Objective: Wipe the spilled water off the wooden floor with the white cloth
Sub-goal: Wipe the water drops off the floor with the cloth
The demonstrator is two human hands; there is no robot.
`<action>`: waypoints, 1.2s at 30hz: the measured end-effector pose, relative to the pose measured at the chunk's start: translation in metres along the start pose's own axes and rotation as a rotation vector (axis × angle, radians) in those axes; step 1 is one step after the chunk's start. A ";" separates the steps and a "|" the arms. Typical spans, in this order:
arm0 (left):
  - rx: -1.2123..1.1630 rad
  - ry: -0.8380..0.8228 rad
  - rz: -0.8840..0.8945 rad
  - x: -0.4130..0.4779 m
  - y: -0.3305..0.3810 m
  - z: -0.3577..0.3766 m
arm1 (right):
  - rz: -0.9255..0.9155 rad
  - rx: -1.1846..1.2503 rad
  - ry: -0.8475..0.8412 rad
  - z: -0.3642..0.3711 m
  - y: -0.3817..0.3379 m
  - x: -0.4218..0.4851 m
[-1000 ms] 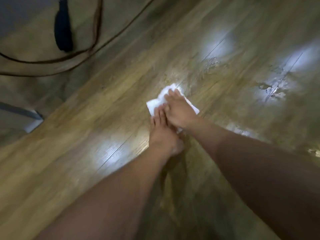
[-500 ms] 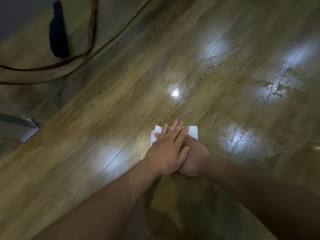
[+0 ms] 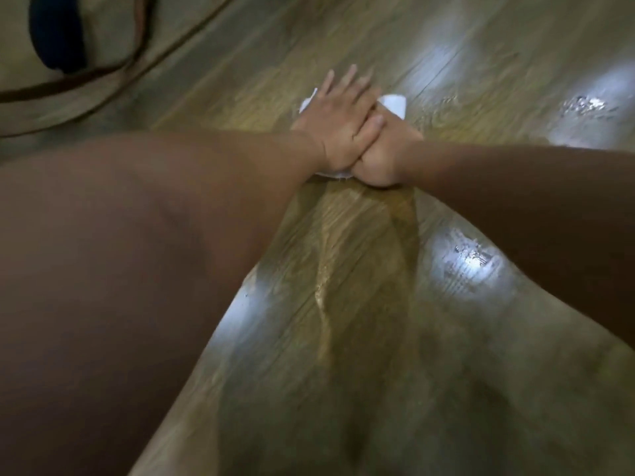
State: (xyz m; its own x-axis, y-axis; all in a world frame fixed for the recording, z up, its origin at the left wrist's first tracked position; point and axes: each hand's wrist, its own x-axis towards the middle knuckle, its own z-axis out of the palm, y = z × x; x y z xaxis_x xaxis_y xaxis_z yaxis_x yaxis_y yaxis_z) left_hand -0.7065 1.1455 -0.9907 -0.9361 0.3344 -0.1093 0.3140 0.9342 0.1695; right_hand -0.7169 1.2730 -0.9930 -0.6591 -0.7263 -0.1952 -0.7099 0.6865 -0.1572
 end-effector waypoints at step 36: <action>-0.178 -0.150 -0.199 -0.135 0.139 0.032 | 0.400 0.084 0.044 0.042 -0.047 -0.179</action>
State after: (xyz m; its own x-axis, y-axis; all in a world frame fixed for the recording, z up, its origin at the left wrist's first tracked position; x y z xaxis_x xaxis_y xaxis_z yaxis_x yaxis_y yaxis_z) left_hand -0.5318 1.2344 -0.9836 -0.9382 0.1740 -0.2990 0.0816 0.9512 0.2976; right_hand -0.5549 1.3723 -0.9914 -0.8902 -0.4011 -0.2161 -0.3739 0.9142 -0.1565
